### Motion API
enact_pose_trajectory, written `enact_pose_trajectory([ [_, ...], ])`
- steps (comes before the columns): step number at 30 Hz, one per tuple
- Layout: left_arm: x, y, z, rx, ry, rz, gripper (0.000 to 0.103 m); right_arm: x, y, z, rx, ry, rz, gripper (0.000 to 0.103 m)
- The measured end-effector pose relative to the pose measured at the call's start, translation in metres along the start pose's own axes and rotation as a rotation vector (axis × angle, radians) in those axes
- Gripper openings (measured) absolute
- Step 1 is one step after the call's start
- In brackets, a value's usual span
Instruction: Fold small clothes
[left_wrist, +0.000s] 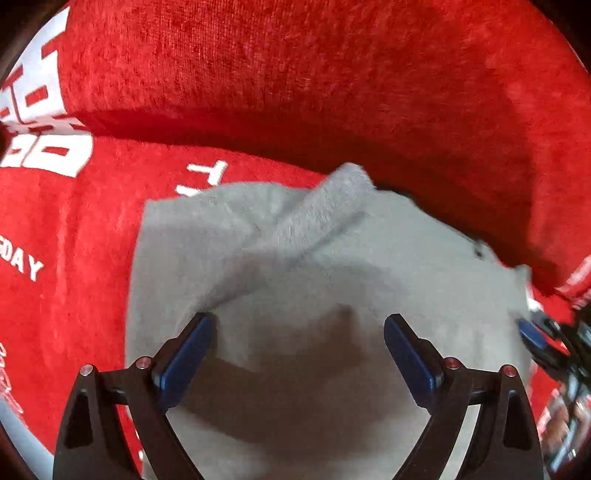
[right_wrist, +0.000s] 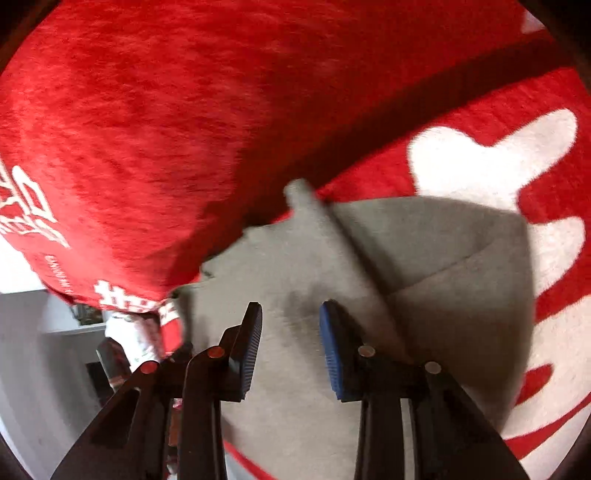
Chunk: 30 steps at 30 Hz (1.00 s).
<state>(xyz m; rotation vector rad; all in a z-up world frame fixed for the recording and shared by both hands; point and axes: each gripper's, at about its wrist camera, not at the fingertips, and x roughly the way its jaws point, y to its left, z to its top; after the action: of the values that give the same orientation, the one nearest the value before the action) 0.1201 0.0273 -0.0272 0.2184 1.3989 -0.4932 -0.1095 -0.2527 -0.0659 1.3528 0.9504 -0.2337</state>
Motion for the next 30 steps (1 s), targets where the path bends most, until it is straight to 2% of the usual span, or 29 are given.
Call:
enact_pose_trajectory([
  [2, 0.003, 0.006, 0.010, -0.039, -0.041, 0.055, 0.095, -0.005, -0.010, 0.002, 0.021, -0.015, 0.005, 0.032],
  [4, 0.005, 0.023, 0.022, -0.106, -0.070, 0.142, 0.095, -0.012, -0.013, 0.003, 0.014, -0.029, -0.012, 0.033],
  [8, 0.013, 0.056, 0.034, -0.205, -0.039, 0.193, 0.095, -0.021, -0.022, 0.011, 0.035, -0.044, -0.025, 0.034],
  [11, 0.006, 0.062, 0.032, -0.183, -0.054, 0.248, 0.095, -0.029, -0.021, 0.011, 0.041, -0.087, -0.080, 0.035],
  [12, 0.004, 0.062, 0.031, -0.162, -0.056, 0.274, 0.095, -0.032, -0.021, 0.010, 0.048, -0.104, -0.114, 0.043],
  [14, 0.000, 0.064, 0.026, -0.130, -0.047, 0.288, 0.095, -0.039, -0.021, 0.006, 0.069, -0.123, -0.120, 0.046],
  [18, -0.021, 0.072, 0.013, -0.073, -0.033, 0.224, 0.095, -0.048, -0.004, -0.012, 0.042, -0.130, -0.104, 0.047],
  [21, -0.037, 0.076, -0.002, -0.004, 0.000, 0.142, 0.095, -0.044, 0.023, -0.040, 0.002, -0.110, -0.043, 0.054],
  [26, -0.048, 0.085, -0.041, 0.092, 0.107, -0.019, 0.094, -0.008, 0.060, -0.116, 0.005, -0.011, 0.094, 0.062],
  [30, -0.051, 0.091, -0.064, 0.132, 0.166, -0.118, 0.094, 0.056, 0.070, -0.195, 0.108, 0.119, 0.155, 0.063],
])
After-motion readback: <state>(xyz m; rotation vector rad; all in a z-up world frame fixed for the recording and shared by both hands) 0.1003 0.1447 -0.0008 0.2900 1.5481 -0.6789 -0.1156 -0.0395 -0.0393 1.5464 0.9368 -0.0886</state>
